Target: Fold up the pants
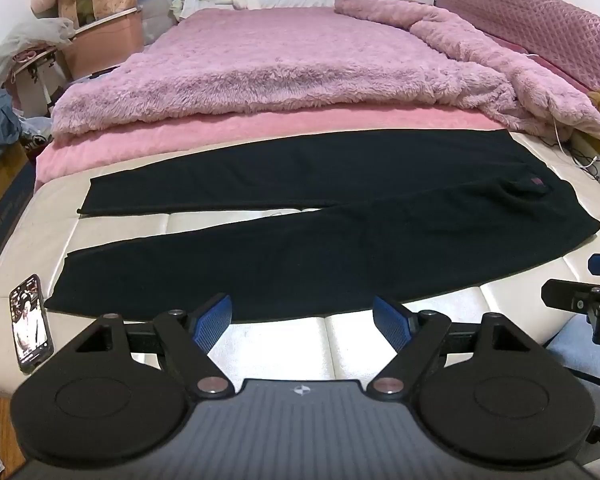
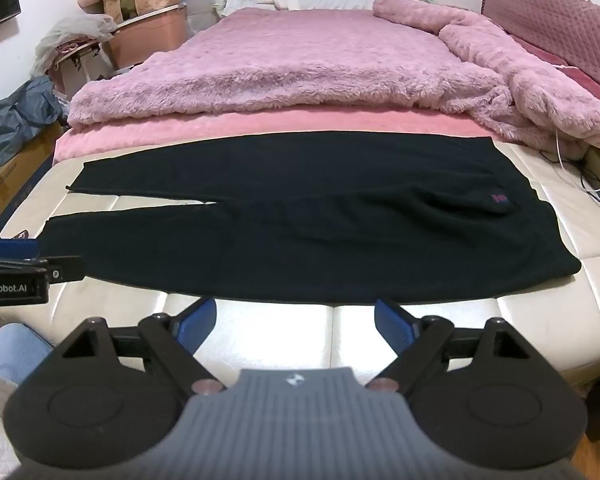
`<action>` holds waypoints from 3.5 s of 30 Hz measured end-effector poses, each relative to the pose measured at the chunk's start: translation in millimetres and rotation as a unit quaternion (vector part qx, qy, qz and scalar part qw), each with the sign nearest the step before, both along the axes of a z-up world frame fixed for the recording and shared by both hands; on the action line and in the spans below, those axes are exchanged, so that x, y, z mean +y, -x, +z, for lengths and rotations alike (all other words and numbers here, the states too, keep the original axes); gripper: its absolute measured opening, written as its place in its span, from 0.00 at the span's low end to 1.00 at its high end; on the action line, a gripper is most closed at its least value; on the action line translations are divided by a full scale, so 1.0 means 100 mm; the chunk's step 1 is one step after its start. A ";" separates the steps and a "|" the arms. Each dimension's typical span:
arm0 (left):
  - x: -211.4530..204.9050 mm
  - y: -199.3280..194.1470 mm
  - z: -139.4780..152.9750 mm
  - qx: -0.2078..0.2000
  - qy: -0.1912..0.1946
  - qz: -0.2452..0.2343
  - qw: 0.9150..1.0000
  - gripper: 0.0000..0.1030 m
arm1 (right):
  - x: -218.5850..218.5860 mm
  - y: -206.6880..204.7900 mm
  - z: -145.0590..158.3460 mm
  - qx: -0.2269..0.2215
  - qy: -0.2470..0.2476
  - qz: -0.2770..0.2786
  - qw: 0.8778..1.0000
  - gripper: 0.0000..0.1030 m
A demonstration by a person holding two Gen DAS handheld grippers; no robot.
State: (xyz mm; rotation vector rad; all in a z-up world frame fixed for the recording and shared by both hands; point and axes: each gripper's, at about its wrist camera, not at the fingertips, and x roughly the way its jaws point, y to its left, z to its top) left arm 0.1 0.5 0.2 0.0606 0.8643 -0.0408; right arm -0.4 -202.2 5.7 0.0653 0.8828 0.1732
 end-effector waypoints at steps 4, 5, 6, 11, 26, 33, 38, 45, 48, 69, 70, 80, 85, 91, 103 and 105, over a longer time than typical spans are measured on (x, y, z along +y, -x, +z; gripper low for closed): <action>0.00 0.00 0.00 0.000 -0.001 0.000 1.000 0.91 | 0.05 -0.01 -0.02 -0.001 0.000 0.000 1.000 0.80; 0.00 -0.01 0.00 0.000 0.000 -0.001 1.000 0.91 | 0.05 -0.01 -0.01 -0.001 0.000 0.000 1.000 0.80; 0.00 -0.01 0.00 0.000 -0.001 -0.001 1.000 0.91 | 0.05 -0.01 -0.02 -0.001 0.000 0.000 1.000 0.80; 0.00 0.00 0.00 0.000 0.000 -0.001 1.000 0.91 | 0.07 0.01 -0.03 -0.002 0.001 0.003 1.000 0.80; 0.00 0.01 0.01 0.001 0.001 -0.001 1.000 0.91 | 0.06 0.00 0.00 -0.004 0.002 0.005 1.000 0.80; 0.00 0.00 0.02 0.000 0.001 -0.002 1.000 0.91 | 0.07 0.01 0.02 -0.007 0.001 0.005 1.000 0.80; 0.00 0.00 0.02 -0.001 0.001 -0.001 1.000 0.91 | 0.07 0.02 0.02 -0.007 0.001 0.004 1.000 0.80; 0.00 0.00 0.02 -0.001 0.001 -0.002 1.000 0.91 | 0.07 0.02 0.03 -0.008 0.001 0.004 1.000 0.80; 0.00 0.01 0.02 -0.002 0.001 -0.001 1.000 0.91 | 0.06 0.02 0.03 -0.008 0.000 0.004 1.000 0.80; -0.11 0.03 0.11 -0.006 0.002 -0.003 1.000 0.91 | 0.04 0.05 0.05 -0.018 -0.001 0.000 1.000 0.80; -0.11 0.03 0.10 -0.006 0.002 -0.003 1.000 0.91 | 0.04 0.06 0.05 -0.018 -0.001 0.000 1.000 0.80; -0.02 0.01 0.09 -0.035 0.005 -0.012 0.999 0.81 | 0.00 0.06 0.07 -0.039 0.001 0.000 0.999 0.80; 0.13 -0.12 0.04 -0.080 -0.013 -0.069 0.994 0.72 | -0.18 0.03 0.12 -0.120 0.007 0.005 0.993 0.80; 0.46 -0.43 -0.32 -0.060 -0.055 -0.164 0.983 0.45 | -0.55 -0.25 0.00 -0.184 0.063 0.020 0.981 0.79; 1.03 -0.69 -1.20 0.065 -0.292 -0.259 0.918 0.44 | -1.43 -0.97 -0.84 -0.064 0.154 0.056 0.984 0.47; 1.06 -0.71 -1.29 0.081 -0.311 -0.271 0.907 0.44 | -1.55 -1.04 -0.95 -0.048 0.161 0.046 0.985 0.47</action>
